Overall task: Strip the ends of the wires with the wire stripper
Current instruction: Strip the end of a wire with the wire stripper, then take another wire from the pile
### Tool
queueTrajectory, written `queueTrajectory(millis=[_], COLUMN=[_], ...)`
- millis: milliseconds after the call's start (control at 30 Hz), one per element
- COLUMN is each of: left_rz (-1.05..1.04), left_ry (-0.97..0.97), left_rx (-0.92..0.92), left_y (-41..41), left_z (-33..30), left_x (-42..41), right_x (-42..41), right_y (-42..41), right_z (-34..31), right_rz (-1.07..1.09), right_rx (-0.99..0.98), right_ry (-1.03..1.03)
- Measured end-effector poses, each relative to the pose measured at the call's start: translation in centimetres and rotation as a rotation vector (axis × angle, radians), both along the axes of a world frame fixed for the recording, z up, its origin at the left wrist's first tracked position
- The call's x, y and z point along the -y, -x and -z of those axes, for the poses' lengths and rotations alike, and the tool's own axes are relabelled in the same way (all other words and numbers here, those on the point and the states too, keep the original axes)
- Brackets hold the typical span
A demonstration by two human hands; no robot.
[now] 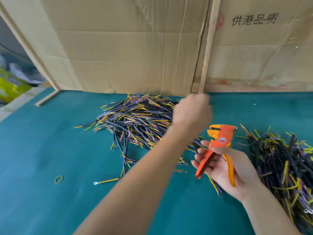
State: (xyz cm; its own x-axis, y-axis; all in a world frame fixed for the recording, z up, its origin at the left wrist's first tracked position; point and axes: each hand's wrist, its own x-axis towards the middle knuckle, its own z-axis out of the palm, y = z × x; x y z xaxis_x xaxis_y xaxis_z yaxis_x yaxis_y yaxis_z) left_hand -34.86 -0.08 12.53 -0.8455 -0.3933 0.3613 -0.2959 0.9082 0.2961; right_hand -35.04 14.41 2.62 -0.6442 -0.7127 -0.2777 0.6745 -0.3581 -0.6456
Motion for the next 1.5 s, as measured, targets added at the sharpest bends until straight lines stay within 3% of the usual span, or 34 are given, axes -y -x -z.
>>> queueTrajectory(millis=[67, 167, 367, 533, 633, 733, 800, 967, 1167, 1300, 1500], left_rz=[-0.141, -0.120, 0.000, 0.019, -0.040, 0.042, 0.101, 0.071, 0.028, 0.052, 0.063], left_ry=[0.067, 0.211, 0.302, 0.429, 0.185, -0.404, -0.692, -1.009, -0.973, -0.896, -0.605], left_rx=[0.125, 0.322, 0.323, 0.311, 0.243, 0.092, -0.053, -0.299, -0.420, -0.431, -0.372], left_y=[-1.5, -2.7, -2.6, -2.7, -3.9, -6.3, -7.3, -5.5, -5.2, -5.1, -5.5], left_z=[1.3, 3.6, 4.5, 0.7, -2.1, -2.3, -0.3, 6.7, 10.0, 10.1, 9.9], left_x=[4.9, 7.8, 9.1, 8.4, 7.9, 6.3, 3.5, -2.9, -5.4, -5.6, -5.3], right_x=[-0.2, -0.4, -0.5, -0.6, -0.7, -1.1, -1.7, -3.3, -5.5, -4.9, -2.0], right_y=[0.0, 0.3, 0.4, 0.7, 0.8, 1.2, 1.8, 3.6, 4.8, 3.9, 2.0], right_z=[-0.5, -0.4, -0.5, -0.4, -0.5, -0.8, -1.1, -2.0, -2.7, -2.7, -2.9], right_rz=[0.021, 0.011, -0.046, -0.050, -0.039, -0.022, 0.015, 0.304, 0.472, 0.367, 0.145], right_rx=[-0.006, -0.004, -0.015, 0.025, 0.036, 0.026, 0.005, -0.027, -0.026, -0.082, -0.114], right_ry=[0.016, 0.021, 0.047, 0.063, 0.070, 0.059, 0.060, 0.178, 0.366, 0.307, 0.242])
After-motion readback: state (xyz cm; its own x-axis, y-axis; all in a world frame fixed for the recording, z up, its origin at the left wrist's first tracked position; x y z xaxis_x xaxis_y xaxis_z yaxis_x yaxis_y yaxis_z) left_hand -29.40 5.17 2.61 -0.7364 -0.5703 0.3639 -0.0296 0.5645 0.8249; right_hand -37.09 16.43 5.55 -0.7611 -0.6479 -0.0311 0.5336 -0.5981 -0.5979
